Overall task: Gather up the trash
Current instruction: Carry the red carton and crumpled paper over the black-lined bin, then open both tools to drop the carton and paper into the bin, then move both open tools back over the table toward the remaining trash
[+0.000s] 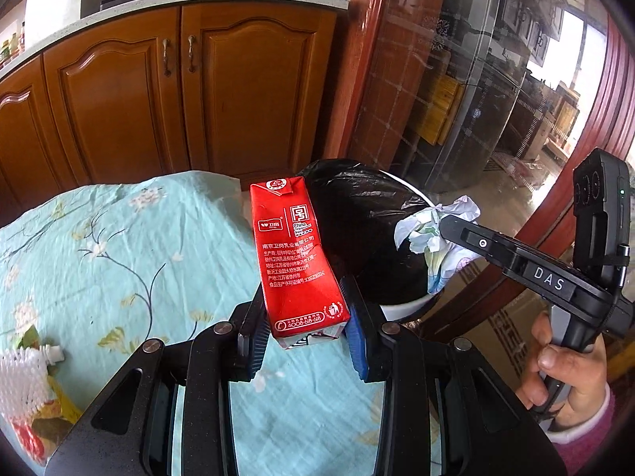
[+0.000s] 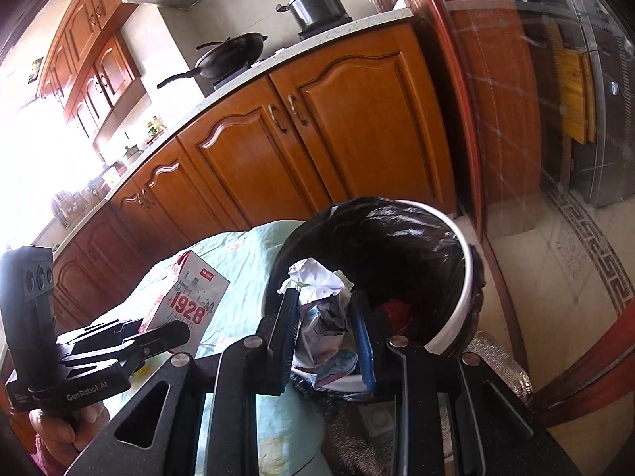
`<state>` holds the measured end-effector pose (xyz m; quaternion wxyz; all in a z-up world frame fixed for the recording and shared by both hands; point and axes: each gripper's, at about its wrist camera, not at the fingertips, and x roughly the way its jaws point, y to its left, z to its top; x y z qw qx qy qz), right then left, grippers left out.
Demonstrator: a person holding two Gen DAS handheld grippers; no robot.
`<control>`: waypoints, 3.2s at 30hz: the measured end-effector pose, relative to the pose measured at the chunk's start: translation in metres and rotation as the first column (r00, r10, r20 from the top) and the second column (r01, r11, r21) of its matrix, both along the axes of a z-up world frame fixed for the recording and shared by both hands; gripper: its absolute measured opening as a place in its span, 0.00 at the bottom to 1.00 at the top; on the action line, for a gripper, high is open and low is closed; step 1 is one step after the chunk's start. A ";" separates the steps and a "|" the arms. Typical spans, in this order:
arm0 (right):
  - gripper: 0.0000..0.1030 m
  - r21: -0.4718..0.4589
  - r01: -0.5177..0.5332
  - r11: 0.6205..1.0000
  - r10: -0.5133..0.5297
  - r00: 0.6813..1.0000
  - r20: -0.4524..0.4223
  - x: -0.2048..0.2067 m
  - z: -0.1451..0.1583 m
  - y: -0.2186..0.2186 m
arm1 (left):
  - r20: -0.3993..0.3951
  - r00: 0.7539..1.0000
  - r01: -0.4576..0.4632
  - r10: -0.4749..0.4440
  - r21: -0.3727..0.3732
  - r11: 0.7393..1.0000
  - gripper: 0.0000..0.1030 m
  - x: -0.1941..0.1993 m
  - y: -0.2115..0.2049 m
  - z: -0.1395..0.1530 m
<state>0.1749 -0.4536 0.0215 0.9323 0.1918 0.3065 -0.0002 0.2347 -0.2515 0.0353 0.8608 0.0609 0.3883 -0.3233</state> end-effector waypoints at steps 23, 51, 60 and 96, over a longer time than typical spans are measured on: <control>0.27 -0.019 0.037 0.999 -0.038 0.998 -0.049 0.036 -0.010 -0.044 | -0.028 0.994 0.107 -0.104 0.108 0.988 0.31 0.038 -0.084 -0.020; 0.52 0.026 0.053 0.998 -0.052 0.998 -0.047 0.026 -0.010 -0.031 | -0.046 0.999 0.005 -0.006 -0.021 1.000 0.45 0.004 -0.008 -0.008; 0.59 0.061 -0.002 0.998 0.003 1.000 -0.026 0.005 -0.010 0.011 | -0.062 0.993 -0.109 0.105 -0.075 0.991 0.45 -0.024 0.063 -0.007; 0.86 0.013 -0.433 0.901 0.432 0.896 -0.105 0.006 -0.032 0.251 | -0.079 0.843 -0.537 0.531 -0.086 0.839 0.49 -0.083 0.301 -0.038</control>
